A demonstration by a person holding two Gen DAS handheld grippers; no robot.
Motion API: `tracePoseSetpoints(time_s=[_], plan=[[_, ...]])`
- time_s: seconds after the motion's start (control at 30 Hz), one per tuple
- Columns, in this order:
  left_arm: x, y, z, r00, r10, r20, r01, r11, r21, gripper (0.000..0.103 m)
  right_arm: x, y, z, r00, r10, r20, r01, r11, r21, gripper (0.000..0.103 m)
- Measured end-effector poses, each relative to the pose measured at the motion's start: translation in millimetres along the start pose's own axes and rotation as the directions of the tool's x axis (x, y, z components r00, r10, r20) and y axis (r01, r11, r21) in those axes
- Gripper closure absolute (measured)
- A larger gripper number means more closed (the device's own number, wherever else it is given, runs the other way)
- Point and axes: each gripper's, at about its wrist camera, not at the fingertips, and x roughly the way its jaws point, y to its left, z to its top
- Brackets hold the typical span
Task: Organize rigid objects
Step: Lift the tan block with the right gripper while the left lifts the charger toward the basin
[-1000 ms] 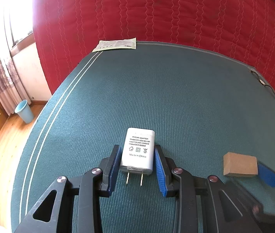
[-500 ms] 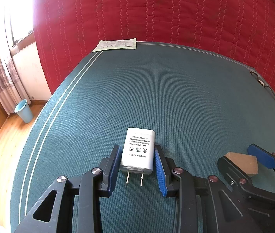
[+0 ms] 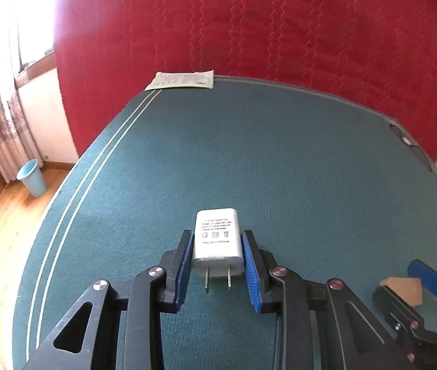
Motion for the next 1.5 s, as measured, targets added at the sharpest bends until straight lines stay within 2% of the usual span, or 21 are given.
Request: tracePoseSetpoints(time_s=[0.2,0.57,0.87,1.1,1.5], plan=[[-12.2,-6.0,-1.3,0.998,-0.056,0.041,0.055,0.998,0.028,0.071,-27.1,-10.4,-11.5,0.999,0.008,0.044,-0.008,1.000,0.008,0.038],[-22.4,-12.3,-10.0,0.993,-0.109,0.053,0.106,0.993,0.054,0.071,-69.5,-42.7,-35.6,0.996,-0.001,0.087,-0.002,0.999,0.040,0.038],[-39.4,-35.0,-27.8,0.991,-0.128,0.047,0.123,0.988,0.091,0.071,-98.9,-86.3,-46.9,0.991,-0.036,0.132,0.022,0.994,0.107,0.038],[-56.2,-60.5,-37.8,0.984,-0.169,0.050,0.161,0.979,0.128,0.071,-116.6,-115.3,-55.7,0.984,-0.087,0.157,0.064,0.987,0.145,0.038],[-74.8,-96.7,-49.1,0.974,-0.224,0.045,0.212,0.959,0.187,0.071,-142.6,-182.7,-67.1,0.961,-0.217,0.171,0.165,0.947,0.275,0.038]])
